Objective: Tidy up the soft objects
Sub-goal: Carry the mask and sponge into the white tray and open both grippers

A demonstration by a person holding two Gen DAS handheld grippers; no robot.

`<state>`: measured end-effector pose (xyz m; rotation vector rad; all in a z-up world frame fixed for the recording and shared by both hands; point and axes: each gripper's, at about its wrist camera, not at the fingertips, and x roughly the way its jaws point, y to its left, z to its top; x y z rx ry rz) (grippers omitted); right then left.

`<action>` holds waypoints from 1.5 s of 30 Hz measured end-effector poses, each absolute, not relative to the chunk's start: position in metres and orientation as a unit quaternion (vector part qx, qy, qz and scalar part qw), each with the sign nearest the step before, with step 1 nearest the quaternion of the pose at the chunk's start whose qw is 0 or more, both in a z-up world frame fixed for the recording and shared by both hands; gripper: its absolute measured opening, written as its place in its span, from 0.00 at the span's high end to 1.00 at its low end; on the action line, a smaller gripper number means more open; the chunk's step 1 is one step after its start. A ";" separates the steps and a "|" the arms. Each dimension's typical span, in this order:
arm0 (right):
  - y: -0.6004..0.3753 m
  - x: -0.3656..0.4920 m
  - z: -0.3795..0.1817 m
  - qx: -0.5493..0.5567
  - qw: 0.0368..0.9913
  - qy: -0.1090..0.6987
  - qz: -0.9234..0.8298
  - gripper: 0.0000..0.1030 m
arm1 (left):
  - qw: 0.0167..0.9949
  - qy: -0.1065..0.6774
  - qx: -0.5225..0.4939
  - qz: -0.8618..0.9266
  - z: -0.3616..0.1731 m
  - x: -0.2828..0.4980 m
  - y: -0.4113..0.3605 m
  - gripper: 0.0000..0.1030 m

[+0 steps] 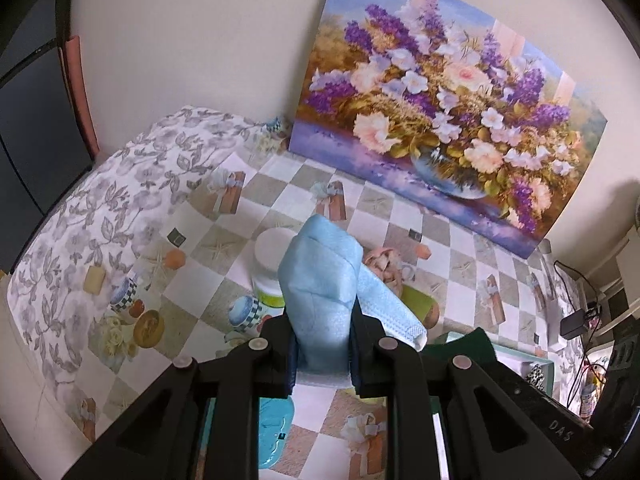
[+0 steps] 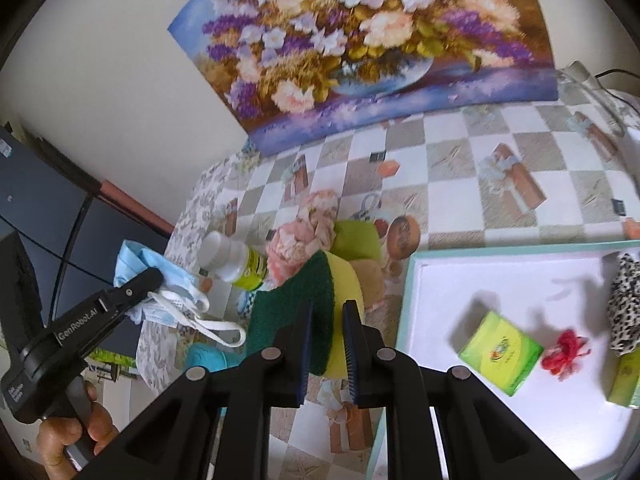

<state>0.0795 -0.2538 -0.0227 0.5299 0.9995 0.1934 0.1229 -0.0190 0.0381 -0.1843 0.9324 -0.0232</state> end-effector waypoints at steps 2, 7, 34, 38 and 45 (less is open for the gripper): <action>-0.261 0.077 -0.017 0.257 0.843 0.465 0.087 0.85 | 0.893 0.440 -0.091 -0.012 0.045 0.121 -0.019 0.80; -0.284 0.066 -0.003 0.268 0.853 0.443 0.062 0.85 | 0.900 0.426 -0.084 -0.024 0.056 0.116 -0.028 0.80; -0.450 -0.008 -0.014 0.359 0.842 0.374 -0.152 0.85 | 0.857 0.479 0.102 -0.160 0.005 0.097 -0.208 0.79; -0.456 -0.001 -0.035 0.356 0.831 0.396 -0.162 0.85 | 0.838 0.504 0.127 -0.165 -0.025 0.103 -0.227 0.79; -0.455 0.008 -0.061 0.350 0.818 0.425 -0.166 0.85 | 0.815 0.539 0.140 -0.161 -0.065 0.113 -0.238 0.79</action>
